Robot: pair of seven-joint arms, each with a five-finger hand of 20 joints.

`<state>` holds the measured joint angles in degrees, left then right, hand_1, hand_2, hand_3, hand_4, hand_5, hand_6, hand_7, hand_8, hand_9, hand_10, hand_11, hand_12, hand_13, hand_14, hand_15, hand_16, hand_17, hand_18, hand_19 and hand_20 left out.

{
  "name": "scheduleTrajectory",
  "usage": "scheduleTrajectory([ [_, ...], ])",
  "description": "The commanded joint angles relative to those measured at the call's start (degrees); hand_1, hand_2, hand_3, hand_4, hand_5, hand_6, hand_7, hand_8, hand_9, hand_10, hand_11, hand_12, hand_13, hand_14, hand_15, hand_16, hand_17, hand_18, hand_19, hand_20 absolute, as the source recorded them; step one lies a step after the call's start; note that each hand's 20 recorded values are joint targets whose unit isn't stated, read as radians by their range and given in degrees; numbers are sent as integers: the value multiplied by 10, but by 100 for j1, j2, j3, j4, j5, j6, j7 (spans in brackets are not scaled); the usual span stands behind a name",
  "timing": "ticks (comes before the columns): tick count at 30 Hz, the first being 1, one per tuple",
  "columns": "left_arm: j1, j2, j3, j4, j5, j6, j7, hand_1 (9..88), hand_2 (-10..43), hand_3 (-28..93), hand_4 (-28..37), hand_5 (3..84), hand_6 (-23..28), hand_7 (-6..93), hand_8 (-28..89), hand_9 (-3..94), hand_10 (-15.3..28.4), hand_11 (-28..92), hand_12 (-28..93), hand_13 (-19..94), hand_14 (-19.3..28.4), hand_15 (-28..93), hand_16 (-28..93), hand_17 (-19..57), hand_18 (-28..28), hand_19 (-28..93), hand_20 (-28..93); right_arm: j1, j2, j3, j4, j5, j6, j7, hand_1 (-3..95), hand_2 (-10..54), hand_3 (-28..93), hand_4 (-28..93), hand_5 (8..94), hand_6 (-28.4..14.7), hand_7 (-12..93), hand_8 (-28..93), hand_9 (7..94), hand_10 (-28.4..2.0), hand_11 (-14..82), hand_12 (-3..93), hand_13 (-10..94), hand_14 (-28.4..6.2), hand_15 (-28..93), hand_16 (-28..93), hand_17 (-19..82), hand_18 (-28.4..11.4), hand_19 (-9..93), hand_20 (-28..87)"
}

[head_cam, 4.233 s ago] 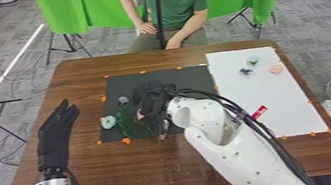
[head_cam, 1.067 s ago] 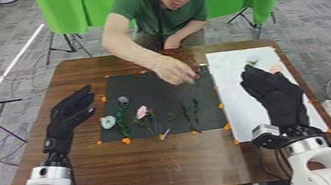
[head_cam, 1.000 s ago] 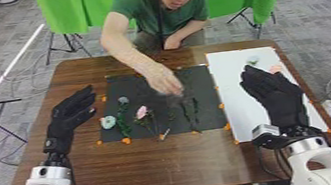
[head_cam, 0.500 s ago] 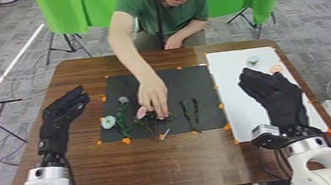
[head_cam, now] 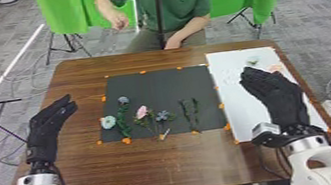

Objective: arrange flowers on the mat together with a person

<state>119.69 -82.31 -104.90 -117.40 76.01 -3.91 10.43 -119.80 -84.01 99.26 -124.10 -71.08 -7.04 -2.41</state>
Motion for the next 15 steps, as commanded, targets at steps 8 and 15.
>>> scheduleTrajectory([
  [8,120,-16,66,6,-25,71,-17,311,-47,645,-143,484,88,54,-59,475,145,149,112,394,165,143,5,126,130,136,262,3161,2513,62,1839,-6266,494,948,264,-90,760,-177,511,-23,167,-103,510,-154,123,173,440,-116,144,135,269,-108,156,335],
  [15,145,-89,89,-23,-4,-29,-32,311,-48,644,-145,481,87,52,-59,474,145,146,113,393,166,142,6,121,129,133,251,4224,2759,-937,2981,-7888,-630,1267,323,-95,742,-204,540,6,193,-107,549,-149,152,187,592,-116,205,210,354,-132,339,387],
])
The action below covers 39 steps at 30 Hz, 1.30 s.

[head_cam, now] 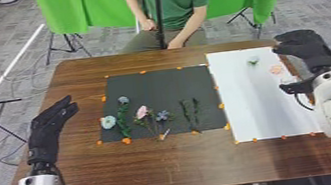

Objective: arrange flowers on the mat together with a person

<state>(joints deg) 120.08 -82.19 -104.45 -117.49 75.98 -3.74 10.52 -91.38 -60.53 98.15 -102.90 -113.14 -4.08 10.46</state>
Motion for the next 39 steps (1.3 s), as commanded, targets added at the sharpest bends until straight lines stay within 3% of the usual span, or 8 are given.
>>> scheduleTrajectory([
  [1,106,-106,52,-25,0,-39,-49,311,-48,643,-146,481,87,52,-59,474,145,146,113,393,166,141,5,119,128,132,249,1478,379,-912,995,-3803,-991,-19,329,-95,743,-205,553,13,199,-107,562,-149,156,187,606,-113,211,212,364,-132,349,389],
  [8,30,-123,82,-5,41,-131,-89,305,-47,645,-150,479,86,51,-58,472,143,143,113,390,168,138,6,117,124,122,240,1865,206,-1211,1662,-4642,-1379,1,366,-95,729,-229,593,34,199,-117,650,-149,157,186,691,-98,251,224,418,-145,439,403],
  [13,37,-131,84,-10,43,-176,-138,303,-46,646,-151,478,85,50,-58,471,142,141,114,390,168,135,5,116,124,120,239,1965,4,-1164,1929,-4941,-1929,63,373,-95,725,-229,599,35,194,-116,673,-149,158,187,721,-94,261,230,438,-146,466,407],
  [16,35,-145,80,-9,41,-210,-154,303,-45,645,-151,477,85,49,-58,471,143,140,114,389,168,134,5,115,123,119,238,1923,-84,-1083,2053,-5008,-1991,19,372,-95,721,-231,588,32,188,-113,679,-150,158,188,734,-94,268,233,450,-147,486,410],
  [32,-1,-171,127,43,36,-303,-188,301,-43,645,-151,476,85,48,-57,469,143,138,115,388,168,135,7,112,124,118,236,1871,-561,-844,2621,-5117,-1768,-260,398,-95,721,-246,520,40,180,-117,678,-147,128,169,768,-83,272,235,476,-142,516,395],
  [34,-3,-171,126,47,42,-320,-198,302,-43,644,-151,476,85,48,-57,469,143,138,116,388,168,135,7,111,124,117,236,1788,-596,-793,2678,-5193,-1516,-374,411,-95,729,-247,516,44,181,-120,673,-145,123,167,772,-79,275,237,478,-140,521,395],
  [37,-1,-176,125,49,31,-328,-204,302,-43,644,-151,475,84,49,-57,468,142,138,116,388,169,135,7,111,124,116,235,1646,-654,-716,2734,-5300,-1196,-467,447,-95,728,-260,545,57,195,-133,687,-130,127,168,788,-70,292,250,488,-138,544,399],
  [39,-9,-173,126,52,33,-340,-213,301,-44,645,-151,475,85,49,-57,468,142,138,116,388,169,134,6,110,124,116,235,1567,-681,-682,2763,-5334,-1112,-484,505,-95,683,-267,594,60,198,-137,717,-119,140,172,817,-47,264,336,506,-135,568,395],
])
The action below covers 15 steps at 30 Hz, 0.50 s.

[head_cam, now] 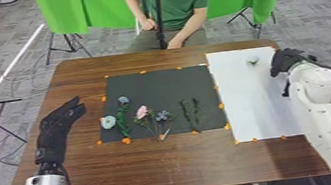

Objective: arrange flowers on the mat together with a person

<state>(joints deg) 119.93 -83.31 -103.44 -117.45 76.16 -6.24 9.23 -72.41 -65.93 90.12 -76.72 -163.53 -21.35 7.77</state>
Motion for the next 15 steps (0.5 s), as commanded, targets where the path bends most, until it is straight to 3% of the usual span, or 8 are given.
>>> scheduleTrajectory([
  [1,8,-61,21,49,18,-93,-89,301,-44,645,-151,475,85,49,-57,468,143,138,116,388,169,134,6,110,124,116,234,-388,-169,165,178,-291,784,-262,535,-95,657,-265,617,63,198,-138,731,-117,145,173,829,-37,252,365,515,-134,573,394],
  [5,36,-72,12,35,14,-100,-91,301,-43,644,-151,475,85,49,-57,468,143,138,116,388,168,133,6,110,122,109,230,-551,-195,179,238,-187,1233,-256,632,-95,563,-247,736,52,199,-34,844,-97,56,304,890,-9,230,430,558,-128,606,414],
  [9,73,-74,-6,8,2,-51,-84,301,-43,645,-151,475,84,49,-57,468,143,137,116,387,169,132,6,108,121,104,226,-528,-82,16,190,144,1632,-190,665,-95,563,-248,834,38,186,43,921,-77,58,349,936,-10,310,387,604,-133,673,421],
  [15,70,9,-39,5,-15,-75,-124,301,-42,644,-151,474,84,49,-57,469,143,137,116,387,169,132,6,106,120,101,224,-258,412,-769,-953,1524,1804,588,674,-95,564,-244,858,32,183,49,937,-78,76,347,937,-14,384,313,615,-134,705,411],
])
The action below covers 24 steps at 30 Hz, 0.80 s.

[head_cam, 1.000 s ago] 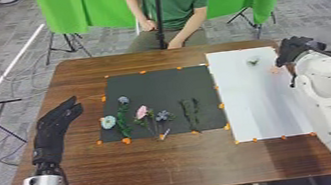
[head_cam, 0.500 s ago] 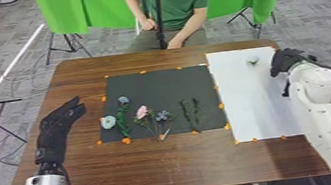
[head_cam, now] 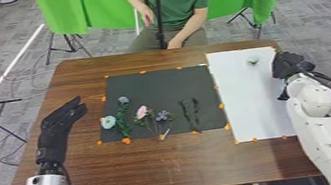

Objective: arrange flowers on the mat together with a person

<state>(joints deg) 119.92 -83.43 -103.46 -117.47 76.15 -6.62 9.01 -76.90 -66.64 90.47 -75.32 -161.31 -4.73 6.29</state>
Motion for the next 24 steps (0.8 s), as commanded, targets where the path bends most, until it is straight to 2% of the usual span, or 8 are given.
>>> scheduleTrajectory([
  [1,65,45,-31,13,-11,-39,-116,301,-42,643,-151,474,83,49,-57,468,143,138,116,387,168,133,7,106,120,101,224,245,532,-962,-1319,1475,105,818,674,-95,565,-243,858,31,184,51,937,-79,78,348,937,-14,384,315,616,-133,709,409],
  [5,37,71,-5,22,0,-114,-148,302,-43,643,-151,474,83,49,-58,469,143,138,116,387,168,132,6,105,120,100,223,351,492,-1477,-2058,1900,-124,956,670,-95,570,-239,858,30,185,55,937,-79,75,354,937,-13,408,316,613,-132,732,412],
  [9,21,70,-25,17,17,-165,-160,301,-43,644,-150,474,82,50,-57,469,143,138,116,387,168,132,6,104,120,100,223,326,392,-2054,-2431,1927,-447,755,666,-95,574,-235,858,31,185,58,937,-78,75,355,937,-7,445,300,608,-133,772,402],
  [11,8,77,-34,17,18,-139,-135,301,-43,643,-151,474,83,49,-58,469,143,138,116,387,169,132,7,103,120,100,222,267,374,-2329,-2543,1933,-604,653,663,-95,576,-235,859,31,185,59,937,-78,76,354,937,-6,457,297,607,-131,789,397],
  [14,30,64,-53,7,-3,-102,-127,300,-44,646,-150,473,82,49,-58,468,143,137,116,387,168,132,6,103,120,99,222,199,287,-2675,-2520,1791,-761,481,659,-95,579,-237,859,34,184,60,937,-76,73,352,937,-1,481,293,612,-129,816,387],
  [16,27,52,-41,12,7,-127,-137,300,-44,645,-151,473,82,50,-58,467,143,136,116,387,169,132,7,102,120,99,221,167,265,-2837,-2467,1674,-805,396,653,-95,589,-244,859,34,183,61,937,-75,72,351,937,0,496,272,608,-129,841,341],
  [20,25,38,-24,23,19,-174,-157,300,-43,645,-151,473,82,49,-58,467,142,136,116,387,168,131,7,101,121,98,220,77,245,-2961,-2412,1592,-908,337,649,-95,589,-243,858,38,183,61,937,-73,69,351,937,1,504,272,609,-129,849,332],
  [24,42,44,-34,17,7,-130,-169,301,-44,644,-151,473,83,48,-58,467,142,136,116,387,167,131,7,100,121,97,220,45,226,-2972,-2372,1550,-954,290,645,-95,590,-241,856,39,183,60,937,-72,67,349,937,2,510,273,607,-130,855,331],
])
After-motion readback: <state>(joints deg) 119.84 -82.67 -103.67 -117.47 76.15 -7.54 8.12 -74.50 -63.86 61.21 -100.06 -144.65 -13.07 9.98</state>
